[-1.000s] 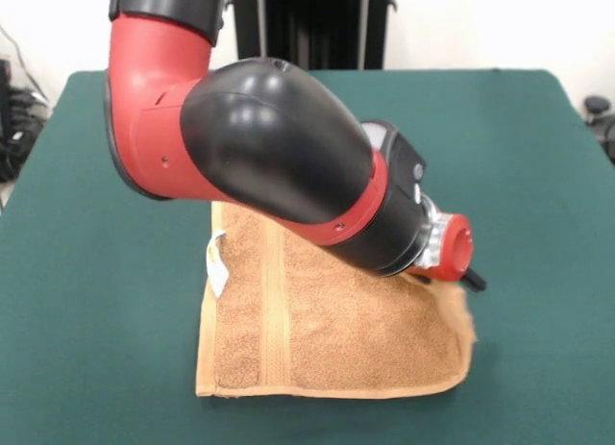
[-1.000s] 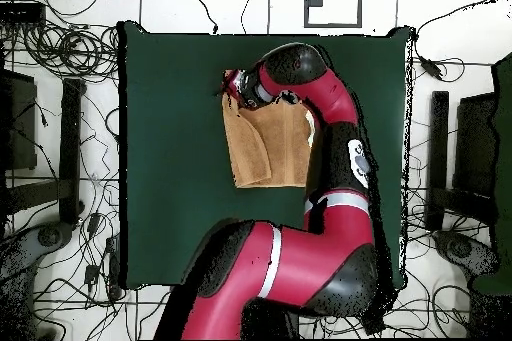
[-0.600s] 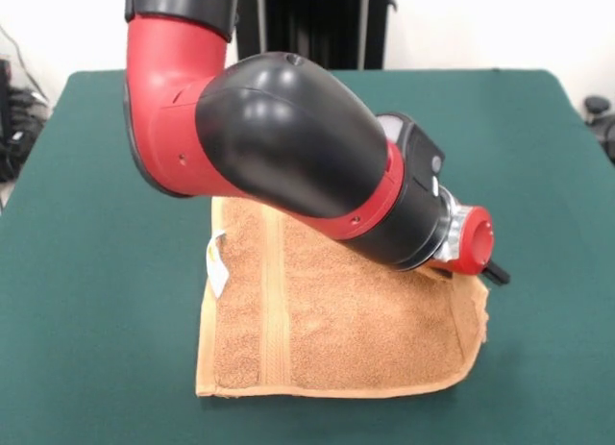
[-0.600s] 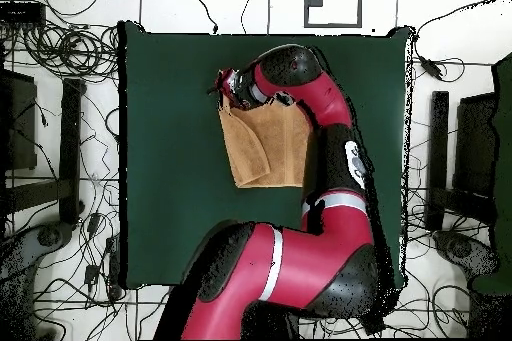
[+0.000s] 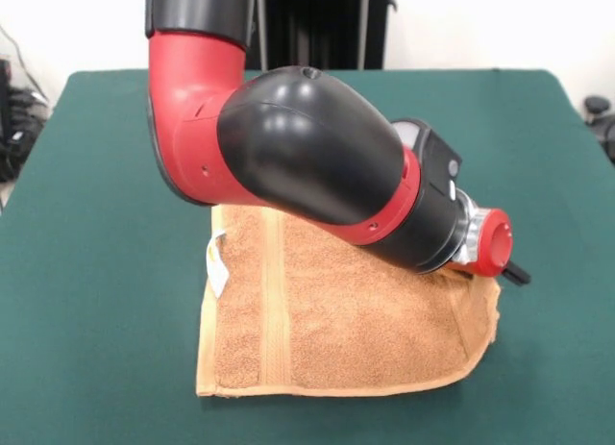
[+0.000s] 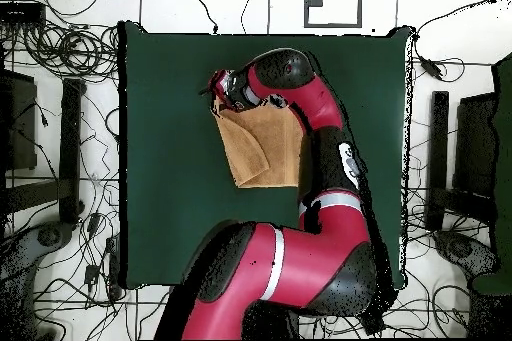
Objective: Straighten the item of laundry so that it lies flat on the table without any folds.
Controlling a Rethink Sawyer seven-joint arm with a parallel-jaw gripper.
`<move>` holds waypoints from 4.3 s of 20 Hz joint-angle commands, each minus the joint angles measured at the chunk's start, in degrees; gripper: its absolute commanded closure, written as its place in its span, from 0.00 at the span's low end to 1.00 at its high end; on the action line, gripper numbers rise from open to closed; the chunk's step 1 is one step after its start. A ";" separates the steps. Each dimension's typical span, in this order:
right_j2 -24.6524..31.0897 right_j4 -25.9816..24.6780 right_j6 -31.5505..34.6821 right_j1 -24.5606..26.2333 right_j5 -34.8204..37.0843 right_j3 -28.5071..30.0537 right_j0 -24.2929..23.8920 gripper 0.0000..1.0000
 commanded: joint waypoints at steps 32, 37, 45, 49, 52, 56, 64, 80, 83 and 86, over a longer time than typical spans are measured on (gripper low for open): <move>-9.62 1.25 32.05 -15.98 -3.82 20.50 6.74 0.00; -9.35 0.13 32.95 -16.82 -2.06 19.94 6.18 0.00; -9.73 -0.04 34.46 -18.21 -1.14 20.36 6.25 0.00; -7.15 2.55 33.40 -18.61 -1.00 22.09 4.93 0.00; 1.49 12.13 25.59 -18.26 -5.03 28.07 1.07 0.00; 3.65 14.99 23.10 -18.14 -6.25 29.41 0.74 0.00; -0.30 8.57 24.08 -18.74 -5.37 25.35 2.04 0.00; -4.16 -14.21 15.12 -17.37 5.62 13.33 -5.60 0.00; -3.07 -17.43 13.04 -15.57 9.14 9.39 -7.88 0.00; -1.57 -20.51 11.29 -12.77 12.62 4.00 -9.80 0.00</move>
